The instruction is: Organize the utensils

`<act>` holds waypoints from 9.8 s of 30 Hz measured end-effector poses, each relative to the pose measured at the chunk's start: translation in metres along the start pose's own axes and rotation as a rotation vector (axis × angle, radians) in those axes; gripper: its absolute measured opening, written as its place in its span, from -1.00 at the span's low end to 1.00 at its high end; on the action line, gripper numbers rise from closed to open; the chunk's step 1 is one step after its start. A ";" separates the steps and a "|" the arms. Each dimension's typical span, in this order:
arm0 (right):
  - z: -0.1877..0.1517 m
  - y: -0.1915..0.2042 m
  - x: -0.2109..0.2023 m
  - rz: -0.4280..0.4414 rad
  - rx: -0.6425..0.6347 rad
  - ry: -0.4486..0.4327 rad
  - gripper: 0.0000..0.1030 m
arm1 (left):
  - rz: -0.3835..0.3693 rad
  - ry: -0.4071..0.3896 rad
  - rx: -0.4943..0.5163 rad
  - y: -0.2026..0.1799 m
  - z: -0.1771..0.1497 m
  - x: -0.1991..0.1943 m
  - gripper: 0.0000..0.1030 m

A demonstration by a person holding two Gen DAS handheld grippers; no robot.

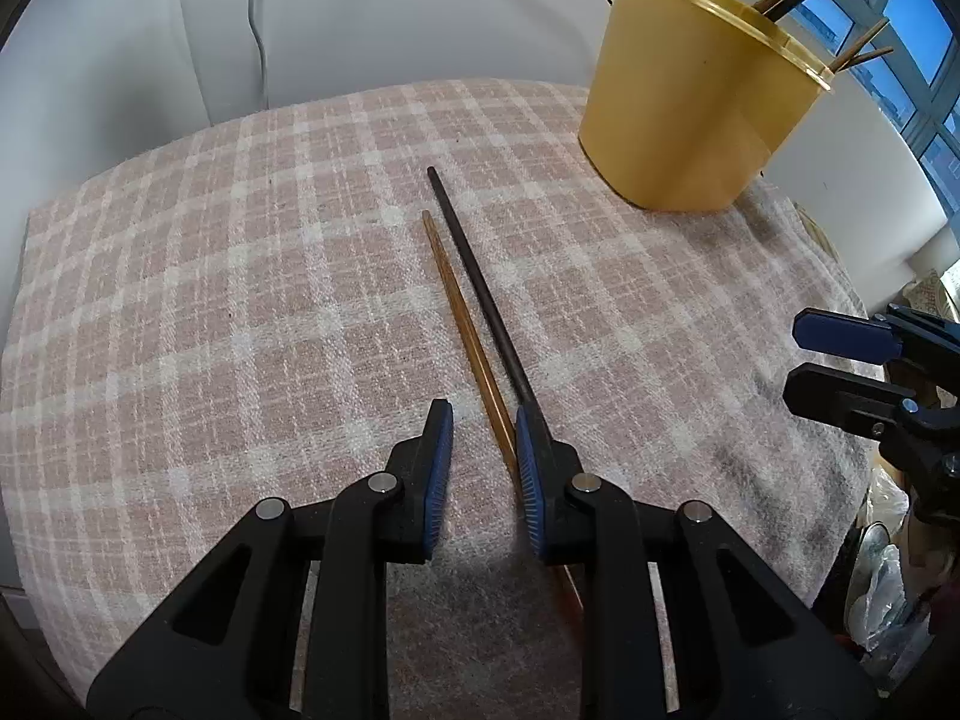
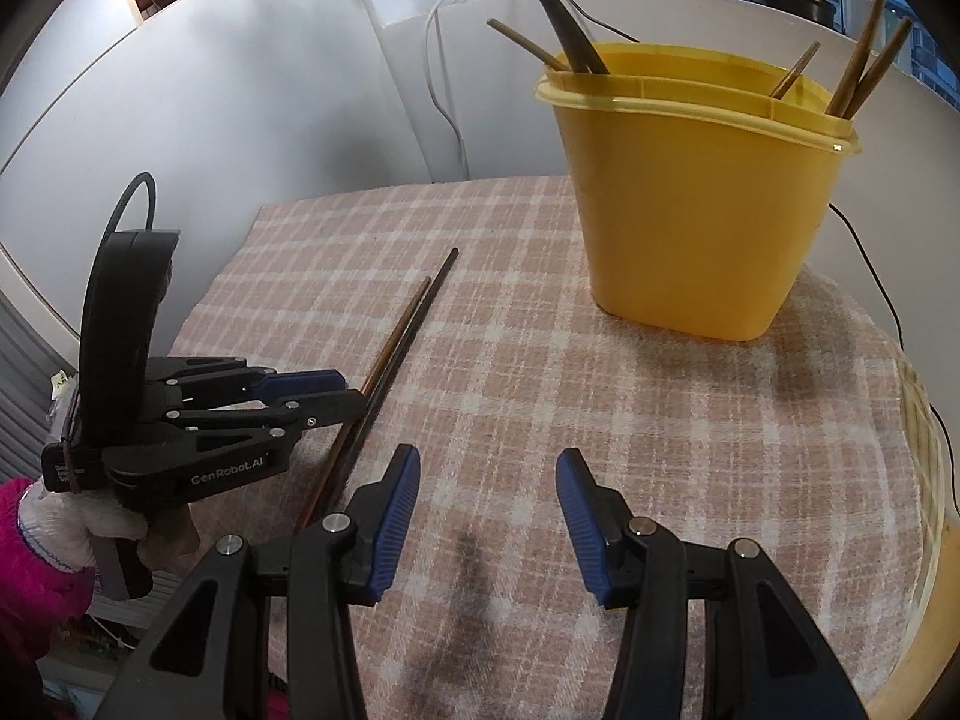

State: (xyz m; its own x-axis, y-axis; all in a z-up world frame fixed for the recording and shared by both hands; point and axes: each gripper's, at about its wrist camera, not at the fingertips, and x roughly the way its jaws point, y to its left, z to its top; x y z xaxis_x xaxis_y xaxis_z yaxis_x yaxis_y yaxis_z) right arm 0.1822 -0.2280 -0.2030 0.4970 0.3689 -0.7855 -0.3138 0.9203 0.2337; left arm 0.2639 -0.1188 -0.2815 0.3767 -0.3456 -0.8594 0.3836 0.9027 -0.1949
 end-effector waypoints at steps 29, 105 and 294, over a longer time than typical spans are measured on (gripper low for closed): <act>0.031 0.050 0.060 0.010 -0.085 0.136 -0.21 | 0.082 0.029 -0.085 0.078 -0.008 0.015 -0.90; 0.054 0.024 -0.097 -0.020 -0.081 -0.335 -0.95 | -0.162 -0.448 -0.182 0.021 0.051 -0.227 -0.93; -0.001 -0.009 -0.156 -0.082 0.025 -0.455 1.00 | 0.076 -0.588 -0.074 -0.052 -0.018 -0.216 1.00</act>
State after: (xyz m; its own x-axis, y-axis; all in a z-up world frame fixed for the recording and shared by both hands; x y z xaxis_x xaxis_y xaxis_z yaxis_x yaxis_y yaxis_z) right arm 0.1070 -0.2942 -0.0830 0.8257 0.3094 -0.4717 -0.2421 0.9496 0.1991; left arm 0.1474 -0.0870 -0.0944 0.8126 -0.3439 -0.4705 0.2855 0.9387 -0.1932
